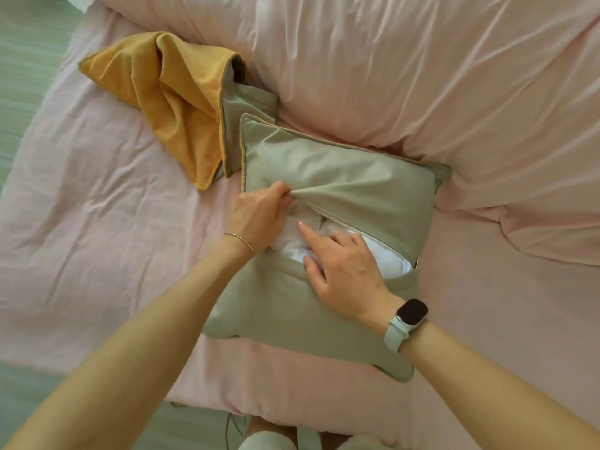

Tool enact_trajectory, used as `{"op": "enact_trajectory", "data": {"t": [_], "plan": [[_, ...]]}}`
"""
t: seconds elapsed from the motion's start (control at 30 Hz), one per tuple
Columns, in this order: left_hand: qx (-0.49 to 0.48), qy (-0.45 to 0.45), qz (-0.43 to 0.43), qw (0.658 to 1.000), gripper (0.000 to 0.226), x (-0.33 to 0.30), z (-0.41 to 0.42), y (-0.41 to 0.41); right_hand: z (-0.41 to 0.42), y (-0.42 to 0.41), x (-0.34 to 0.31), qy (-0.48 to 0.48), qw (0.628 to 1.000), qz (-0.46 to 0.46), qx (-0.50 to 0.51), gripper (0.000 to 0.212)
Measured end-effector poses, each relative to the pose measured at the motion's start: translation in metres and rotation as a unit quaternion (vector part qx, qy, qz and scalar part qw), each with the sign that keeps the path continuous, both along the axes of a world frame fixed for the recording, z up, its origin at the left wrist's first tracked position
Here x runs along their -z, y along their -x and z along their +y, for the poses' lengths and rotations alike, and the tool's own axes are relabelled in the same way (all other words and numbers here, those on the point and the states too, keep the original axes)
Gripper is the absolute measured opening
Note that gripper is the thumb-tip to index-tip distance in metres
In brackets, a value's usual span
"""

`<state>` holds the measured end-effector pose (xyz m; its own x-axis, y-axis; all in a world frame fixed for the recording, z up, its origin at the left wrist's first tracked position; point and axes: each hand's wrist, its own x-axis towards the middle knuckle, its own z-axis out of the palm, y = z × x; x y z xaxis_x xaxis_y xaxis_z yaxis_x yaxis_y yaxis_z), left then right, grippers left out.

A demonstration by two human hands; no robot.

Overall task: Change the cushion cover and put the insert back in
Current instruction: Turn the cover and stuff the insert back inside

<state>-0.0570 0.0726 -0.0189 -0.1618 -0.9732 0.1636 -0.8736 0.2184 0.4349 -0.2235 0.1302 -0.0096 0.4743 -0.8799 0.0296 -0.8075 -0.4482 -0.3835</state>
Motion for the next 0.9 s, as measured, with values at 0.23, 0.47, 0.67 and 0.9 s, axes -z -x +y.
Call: {"op": "enact_trajectory", "data": {"t": [0.23, 0.47, 0.67, 0.9], "plan": [[-0.058, -0.265, 0.148, 0.951, 0.018, -0.03, -0.012, 0.012, 0.009, 0.001, -0.016, -0.089, 0.989, 0.117, 0.016, 0.056], [-0.178, -0.428, 0.34, 0.818, 0.022, -0.041, 0.044, 0.006, 0.045, 0.025, -0.023, -0.013, 0.994, 0.111, 0.018, 0.039], [-0.191, -0.225, 0.213, 0.931, 0.008, -0.021, 0.065, -0.016, 0.051, -0.033, -0.021, 0.023, 0.989, 0.115, -0.086, 0.026], [-0.191, -0.177, 0.237, 0.936, 0.011, -0.016, 0.05, -0.055, 0.014, -0.073, 0.003, -0.096, 0.986, 0.075, -0.114, 0.043]]}}
